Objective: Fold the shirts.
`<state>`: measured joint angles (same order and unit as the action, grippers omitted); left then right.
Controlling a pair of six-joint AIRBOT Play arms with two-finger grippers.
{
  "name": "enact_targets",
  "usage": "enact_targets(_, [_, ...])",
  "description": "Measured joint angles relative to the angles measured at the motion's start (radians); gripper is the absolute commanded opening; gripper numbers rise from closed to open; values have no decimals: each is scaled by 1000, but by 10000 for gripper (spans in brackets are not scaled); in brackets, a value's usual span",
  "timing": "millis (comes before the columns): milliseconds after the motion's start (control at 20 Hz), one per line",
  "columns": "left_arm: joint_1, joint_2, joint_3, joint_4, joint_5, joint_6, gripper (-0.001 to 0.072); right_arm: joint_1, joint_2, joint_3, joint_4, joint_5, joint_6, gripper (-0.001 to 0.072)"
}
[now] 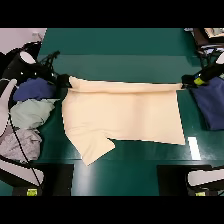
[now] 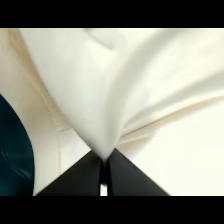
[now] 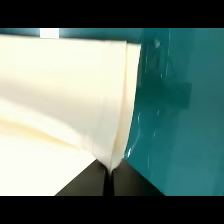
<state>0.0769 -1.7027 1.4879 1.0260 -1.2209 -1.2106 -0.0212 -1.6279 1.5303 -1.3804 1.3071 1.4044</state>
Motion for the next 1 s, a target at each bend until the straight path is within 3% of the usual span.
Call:
enact_targets(50, [0, 0, -27, 6, 0, 1, 31, 0, 15, -45, 8, -22, 0, 18])
enact_targets(100, [0, 0, -51, 8, 3, 1, 114, 0, 29, -85, 22, -43, 0, 40])
enact_targets(150, [0, 0, -68, 11, 3, -4, 488, 0, 42, -116, 43, -66, 0, 255])
enact_targets(200, [0, 0, -80, 17, 3, -20, 609, 0, 54, -142, 65, -87, 0, 436])
enact_targets(250, [2, 0, -87, 18, 3, -41, 513, 0, 63, -159, 84, -100, 0, 438])
enact_targets(300, [2, 1, -92, 24, -3, -56, 489, 0, 76, -172, 103, -109, 0, 437])
enact_targets(600, [8, 157, -201, 116, -85, -144, 489, -38, 235, -238, 148, -64, 1, 435])
enact_targets(1000, [9, 625, -802, 93, -71, -227, 489, -130, 476, -406, 157, -24, 1, 435])
